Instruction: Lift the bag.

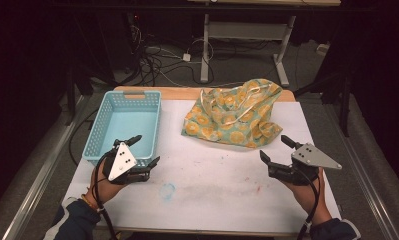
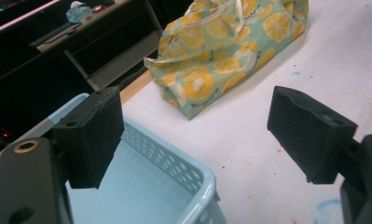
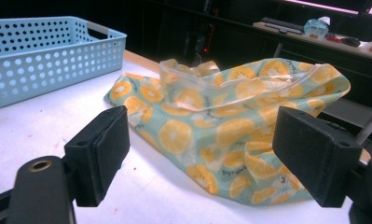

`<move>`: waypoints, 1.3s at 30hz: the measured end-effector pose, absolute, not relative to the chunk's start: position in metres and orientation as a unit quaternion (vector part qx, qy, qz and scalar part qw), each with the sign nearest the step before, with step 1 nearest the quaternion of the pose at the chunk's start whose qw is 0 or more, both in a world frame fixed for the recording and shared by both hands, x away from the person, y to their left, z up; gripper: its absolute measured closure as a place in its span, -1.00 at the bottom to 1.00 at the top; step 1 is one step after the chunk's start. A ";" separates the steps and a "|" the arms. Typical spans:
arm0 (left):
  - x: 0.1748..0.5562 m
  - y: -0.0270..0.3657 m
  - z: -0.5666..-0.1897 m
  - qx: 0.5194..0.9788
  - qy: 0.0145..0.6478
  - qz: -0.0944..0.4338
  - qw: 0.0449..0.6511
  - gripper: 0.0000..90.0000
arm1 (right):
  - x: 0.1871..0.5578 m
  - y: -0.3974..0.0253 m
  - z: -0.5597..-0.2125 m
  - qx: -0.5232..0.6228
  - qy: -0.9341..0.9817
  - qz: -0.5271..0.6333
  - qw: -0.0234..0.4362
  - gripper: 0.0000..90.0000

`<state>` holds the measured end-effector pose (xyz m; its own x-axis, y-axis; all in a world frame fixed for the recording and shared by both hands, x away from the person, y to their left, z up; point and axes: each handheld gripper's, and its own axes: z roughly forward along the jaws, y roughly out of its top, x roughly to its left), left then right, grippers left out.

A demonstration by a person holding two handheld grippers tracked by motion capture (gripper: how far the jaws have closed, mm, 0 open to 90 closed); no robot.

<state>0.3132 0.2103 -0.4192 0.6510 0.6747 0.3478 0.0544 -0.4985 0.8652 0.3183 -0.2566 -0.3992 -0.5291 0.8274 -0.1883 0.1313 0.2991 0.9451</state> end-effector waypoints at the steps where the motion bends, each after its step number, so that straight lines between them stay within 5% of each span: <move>1: 0.312 0.211 -0.421 0.793 0.231 0.346 0.446 -0.60 | 0.317 -0.257 -0.400 0.329 0.725 0.489 0.355 -0.57; 39: 0.280 0.224 -0.466 0.834 0.238 0.299 0.399 -0.60 | 0.273 -0.243 -0.454 0.295 0.776 0.460 0.315 -0.61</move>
<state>0.2797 0.2236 -0.4657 0.7080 0.6353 0.3084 0.1583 -0.5684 0.8074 0.2730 -0.2429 -0.4543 -0.6273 0.7480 -0.2166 0.1686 0.4020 0.9000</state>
